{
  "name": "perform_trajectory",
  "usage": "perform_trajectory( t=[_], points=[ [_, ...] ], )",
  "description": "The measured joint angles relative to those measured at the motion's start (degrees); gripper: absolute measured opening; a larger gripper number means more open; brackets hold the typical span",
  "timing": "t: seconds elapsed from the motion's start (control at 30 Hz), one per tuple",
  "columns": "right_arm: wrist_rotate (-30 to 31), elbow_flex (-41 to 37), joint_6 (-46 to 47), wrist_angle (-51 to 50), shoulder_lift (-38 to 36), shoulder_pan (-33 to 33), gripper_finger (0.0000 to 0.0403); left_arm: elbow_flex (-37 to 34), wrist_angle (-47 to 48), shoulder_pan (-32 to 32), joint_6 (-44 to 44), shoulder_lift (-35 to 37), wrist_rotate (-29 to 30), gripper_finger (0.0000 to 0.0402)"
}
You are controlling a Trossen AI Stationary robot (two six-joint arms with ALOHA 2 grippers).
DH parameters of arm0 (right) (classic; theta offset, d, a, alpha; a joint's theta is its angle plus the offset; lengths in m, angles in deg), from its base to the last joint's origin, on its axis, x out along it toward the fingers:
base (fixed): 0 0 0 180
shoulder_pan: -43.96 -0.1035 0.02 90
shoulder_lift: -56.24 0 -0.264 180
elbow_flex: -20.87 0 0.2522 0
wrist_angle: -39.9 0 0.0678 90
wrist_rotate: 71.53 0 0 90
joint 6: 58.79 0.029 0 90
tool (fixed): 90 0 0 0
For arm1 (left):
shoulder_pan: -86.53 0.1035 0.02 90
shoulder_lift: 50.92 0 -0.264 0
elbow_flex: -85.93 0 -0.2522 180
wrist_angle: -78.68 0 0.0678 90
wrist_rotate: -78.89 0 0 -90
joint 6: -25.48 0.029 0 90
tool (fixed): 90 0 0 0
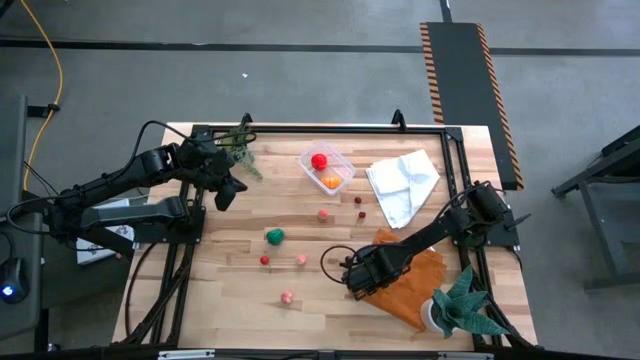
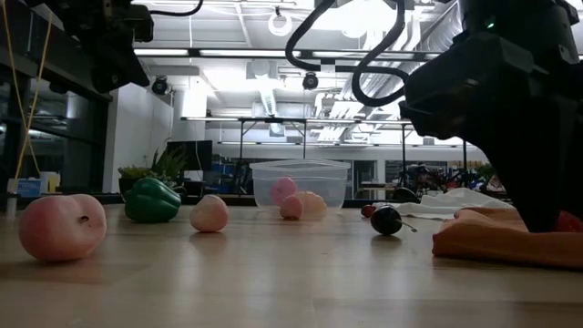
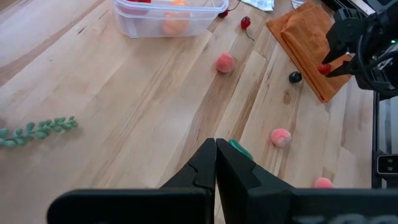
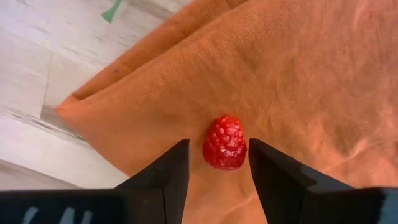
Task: Pick and placing Produce into tupperware
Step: Put the red raspberry into the transparent bin
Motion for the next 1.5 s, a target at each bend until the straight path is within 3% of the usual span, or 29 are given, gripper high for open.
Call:
perform_trajectory(
  t=[0.3, 1.2, 1.5],
  points=[
    [-0.21, 0.00, -0.42, -0.05, 0.00, 0.26, 0.0138, 0.00, 0.05, -0.02, 0.00, 0.00, 0.01, 0.0001],
    [-0.90, 0.00, -0.55, -0.70, 0.00, 0.37, 0.0137, 0.00, 0.60, 0.01, -0.01, 0.00, 0.03, 0.0001],
    [-0.87, 0.00, -0.61, -0.68, 0.00, 0.37, 0.0113, 0.00, 0.60, -0.01, -0.02, 0.00, 0.02, 0.0001]
  ],
)
